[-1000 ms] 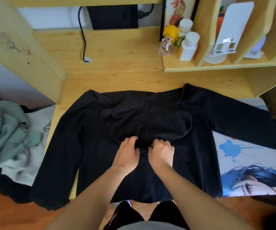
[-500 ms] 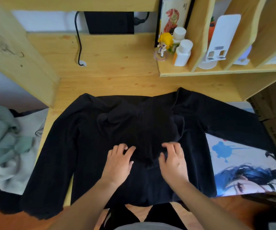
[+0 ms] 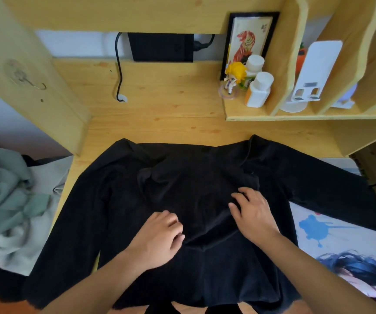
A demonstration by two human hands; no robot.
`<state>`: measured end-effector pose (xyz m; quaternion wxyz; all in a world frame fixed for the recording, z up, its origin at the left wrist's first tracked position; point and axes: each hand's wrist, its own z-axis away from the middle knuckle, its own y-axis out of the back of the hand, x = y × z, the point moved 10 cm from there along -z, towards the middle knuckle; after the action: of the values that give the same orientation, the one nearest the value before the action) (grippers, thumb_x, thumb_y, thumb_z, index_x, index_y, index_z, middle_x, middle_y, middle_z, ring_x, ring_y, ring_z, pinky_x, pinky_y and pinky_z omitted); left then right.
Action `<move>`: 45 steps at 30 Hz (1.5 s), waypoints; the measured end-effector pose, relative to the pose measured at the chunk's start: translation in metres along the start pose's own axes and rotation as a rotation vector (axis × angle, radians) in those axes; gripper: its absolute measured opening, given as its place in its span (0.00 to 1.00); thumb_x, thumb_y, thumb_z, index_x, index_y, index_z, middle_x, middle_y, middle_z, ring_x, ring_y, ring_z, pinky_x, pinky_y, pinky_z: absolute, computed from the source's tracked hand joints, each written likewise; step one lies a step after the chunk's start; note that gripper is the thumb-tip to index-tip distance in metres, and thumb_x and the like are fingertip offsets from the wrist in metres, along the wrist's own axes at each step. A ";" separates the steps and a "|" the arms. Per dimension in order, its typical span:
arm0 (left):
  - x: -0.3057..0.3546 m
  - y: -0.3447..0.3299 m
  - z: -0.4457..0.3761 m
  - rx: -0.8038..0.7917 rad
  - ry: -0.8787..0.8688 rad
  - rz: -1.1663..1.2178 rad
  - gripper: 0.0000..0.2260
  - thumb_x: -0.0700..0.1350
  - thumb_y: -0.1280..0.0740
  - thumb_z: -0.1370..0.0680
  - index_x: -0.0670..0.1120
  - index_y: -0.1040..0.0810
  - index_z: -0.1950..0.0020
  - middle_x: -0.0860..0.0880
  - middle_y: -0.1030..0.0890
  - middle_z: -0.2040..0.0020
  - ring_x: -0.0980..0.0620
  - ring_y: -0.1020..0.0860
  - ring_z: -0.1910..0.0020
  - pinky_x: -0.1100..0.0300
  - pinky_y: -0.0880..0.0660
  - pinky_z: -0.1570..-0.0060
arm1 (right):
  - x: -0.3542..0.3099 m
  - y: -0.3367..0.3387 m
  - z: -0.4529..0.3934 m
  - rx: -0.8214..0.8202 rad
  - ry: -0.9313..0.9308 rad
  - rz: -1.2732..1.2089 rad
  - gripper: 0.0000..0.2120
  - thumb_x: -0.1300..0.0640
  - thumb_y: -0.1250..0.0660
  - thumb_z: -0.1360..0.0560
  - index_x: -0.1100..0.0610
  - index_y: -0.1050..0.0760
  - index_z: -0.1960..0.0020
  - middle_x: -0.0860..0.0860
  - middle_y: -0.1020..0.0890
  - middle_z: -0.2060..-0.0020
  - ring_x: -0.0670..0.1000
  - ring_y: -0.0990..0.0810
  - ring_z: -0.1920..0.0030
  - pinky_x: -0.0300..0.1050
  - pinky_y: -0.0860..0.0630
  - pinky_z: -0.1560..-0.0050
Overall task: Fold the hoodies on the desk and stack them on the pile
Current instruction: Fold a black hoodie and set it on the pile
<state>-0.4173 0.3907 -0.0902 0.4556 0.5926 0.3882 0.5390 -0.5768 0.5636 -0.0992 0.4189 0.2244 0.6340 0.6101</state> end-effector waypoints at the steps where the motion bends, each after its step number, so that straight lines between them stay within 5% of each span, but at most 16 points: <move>1: -0.025 0.015 -0.014 0.094 0.148 0.038 0.09 0.53 0.37 0.19 0.51 0.20 0.49 0.56 0.23 0.50 0.54 0.25 0.51 0.53 0.24 0.47 | -0.004 0.011 -0.014 0.092 0.021 -0.021 0.21 0.46 0.41 0.18 0.57 0.22 0.33 0.56 0.25 0.33 0.58 0.27 0.33 0.57 0.28 0.32; 5: -0.146 0.042 -0.041 0.258 0.938 0.142 0.21 0.56 0.36 0.18 0.44 0.26 0.31 0.43 0.24 0.36 0.41 0.27 0.36 0.43 0.27 0.37 | 0.028 0.011 -0.071 0.110 -0.421 -0.317 0.24 0.52 0.36 0.19 0.60 0.32 0.26 0.59 0.30 0.30 0.62 0.32 0.31 0.57 0.31 0.32; 7: -0.187 0.034 -0.049 0.148 1.135 0.221 0.24 0.60 0.40 0.17 0.44 0.28 0.29 0.41 0.25 0.33 0.38 0.29 0.32 0.40 0.31 0.35 | 0.054 -0.004 -0.084 0.050 -0.741 -0.465 0.27 0.50 0.37 0.19 0.59 0.37 0.23 0.60 0.30 0.29 0.63 0.33 0.29 0.58 0.33 0.31; 10: -0.221 0.012 -0.055 -0.061 1.255 0.325 0.20 0.62 0.42 0.17 0.48 0.19 0.43 0.43 0.24 0.37 0.36 0.31 0.32 0.41 0.32 0.35 | 0.069 -0.023 -0.095 -0.044 -0.932 -0.578 0.20 0.46 0.37 0.20 0.58 0.26 0.36 0.58 0.20 0.44 0.61 0.22 0.43 0.59 0.24 0.38; 13: -0.234 0.012 -0.071 0.011 1.174 0.473 0.13 0.55 0.36 0.17 0.51 0.17 0.55 0.47 0.18 0.49 0.40 0.24 0.41 0.44 0.28 0.38 | 0.069 -0.036 -0.103 -0.133 -0.954 -0.658 0.13 0.48 0.33 0.23 0.59 0.22 0.49 0.58 0.18 0.50 0.59 0.19 0.54 0.57 0.19 0.46; 17: -0.254 0.049 -0.081 0.507 1.172 0.906 0.09 0.46 0.35 0.16 0.49 0.21 0.56 0.47 0.20 0.51 0.44 0.23 0.48 0.52 0.29 0.46 | 0.080 -0.010 -0.124 0.119 -0.914 -0.925 0.11 0.54 0.33 0.20 0.56 0.22 0.39 0.52 0.21 0.50 0.51 0.23 0.55 0.47 0.25 0.53; 20: -0.245 0.042 -0.105 0.227 1.007 0.731 0.11 0.51 0.41 0.14 0.52 0.21 0.37 0.46 0.24 0.31 0.43 0.27 0.31 0.50 0.32 0.35 | 0.073 0.005 -0.136 0.212 -0.768 -0.958 0.14 0.57 0.37 0.18 0.53 0.26 0.33 0.54 0.20 0.39 0.53 0.22 0.46 0.48 0.26 0.45; 22: -0.234 0.028 -0.101 0.000 0.888 0.327 0.23 0.57 0.46 0.14 0.52 0.35 0.20 0.45 0.43 0.17 0.44 0.45 0.19 0.47 0.43 0.22 | 0.051 0.010 -0.132 0.192 -0.628 -0.649 0.24 0.56 0.36 0.19 0.54 0.34 0.24 0.56 0.28 0.29 0.59 0.28 0.33 0.54 0.29 0.33; 25: -0.205 0.026 -0.099 0.030 0.681 0.004 0.26 0.60 0.53 0.15 0.54 0.44 0.17 0.46 0.49 0.16 0.43 0.53 0.17 0.45 0.52 0.20 | -0.027 0.018 -0.119 0.278 -0.154 -0.219 0.28 0.54 0.35 0.20 0.57 0.35 0.22 0.59 0.34 0.24 0.63 0.34 0.28 0.59 0.34 0.28; 27: -0.217 0.009 -0.087 -0.075 0.746 -0.022 0.27 0.63 0.58 0.16 0.59 0.50 0.17 0.49 0.53 0.16 0.44 0.56 0.17 0.43 0.55 0.20 | -0.065 -0.008 -0.117 0.108 0.037 -0.007 0.29 0.46 0.42 0.18 0.52 0.42 0.19 0.57 0.44 0.20 0.61 0.45 0.21 0.59 0.42 0.22; 31: -0.284 -0.007 -0.055 -0.155 0.916 -0.022 0.28 0.65 0.62 0.18 0.63 0.60 0.18 0.55 0.61 0.16 0.46 0.62 0.18 0.39 0.57 0.20 | -0.044 -0.056 -0.138 -0.203 -0.053 0.120 0.31 0.36 0.60 0.17 0.45 0.62 0.18 0.53 0.63 0.19 0.59 0.65 0.20 0.59 0.60 0.20; 36: -0.292 0.001 -0.061 -0.146 0.910 -0.082 0.26 0.62 0.53 0.16 0.60 0.46 0.18 0.53 0.51 0.16 0.45 0.54 0.17 0.39 0.51 0.22 | -0.031 -0.070 -0.148 -0.197 -0.101 0.200 0.33 0.32 0.64 0.20 0.44 0.67 0.19 0.52 0.66 0.20 0.59 0.66 0.20 0.59 0.63 0.21; 39: -0.262 0.052 -0.084 0.123 0.915 -0.037 0.16 0.51 0.44 0.16 0.51 0.23 0.34 0.47 0.26 0.30 0.41 0.31 0.30 0.39 0.36 0.32 | -0.037 -0.069 -0.149 -0.200 -0.115 0.180 0.35 0.31 0.61 0.20 0.45 0.66 0.19 0.53 0.66 0.20 0.60 0.67 0.20 0.61 0.63 0.21; 41: -0.207 0.085 -0.106 0.380 0.667 -0.078 0.14 0.50 0.43 0.17 0.48 0.19 0.41 0.47 0.21 0.41 0.43 0.25 0.40 0.44 0.29 0.40 | -0.043 -0.067 -0.152 -0.181 -0.102 0.185 0.36 0.31 0.60 0.20 0.45 0.66 0.19 0.52 0.67 0.20 0.61 0.68 0.21 0.62 0.64 0.21; 43: -0.156 0.064 -0.132 0.265 0.412 -0.121 0.20 0.54 0.46 0.16 0.50 0.22 0.31 0.46 0.23 0.33 0.43 0.27 0.33 0.45 0.28 0.35 | -0.047 -0.068 -0.157 -0.185 -0.090 0.198 0.35 0.31 0.61 0.20 0.45 0.66 0.19 0.52 0.67 0.20 0.62 0.68 0.21 0.63 0.63 0.21; 45: -0.149 0.012 -0.142 -0.017 0.404 -0.178 0.25 0.61 0.50 0.16 0.56 0.38 0.20 0.45 0.39 0.19 0.41 0.42 0.20 0.43 0.40 0.23 | -0.050 -0.066 -0.163 -0.180 -0.080 0.178 0.35 0.31 0.60 0.20 0.45 0.63 0.18 0.53 0.64 0.19 0.62 0.65 0.20 0.62 0.62 0.21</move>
<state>-0.5756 0.2630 -0.1210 0.4194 0.4321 0.5177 0.6077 -0.6661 0.4182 -0.1652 0.4064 0.2654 0.5372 0.6898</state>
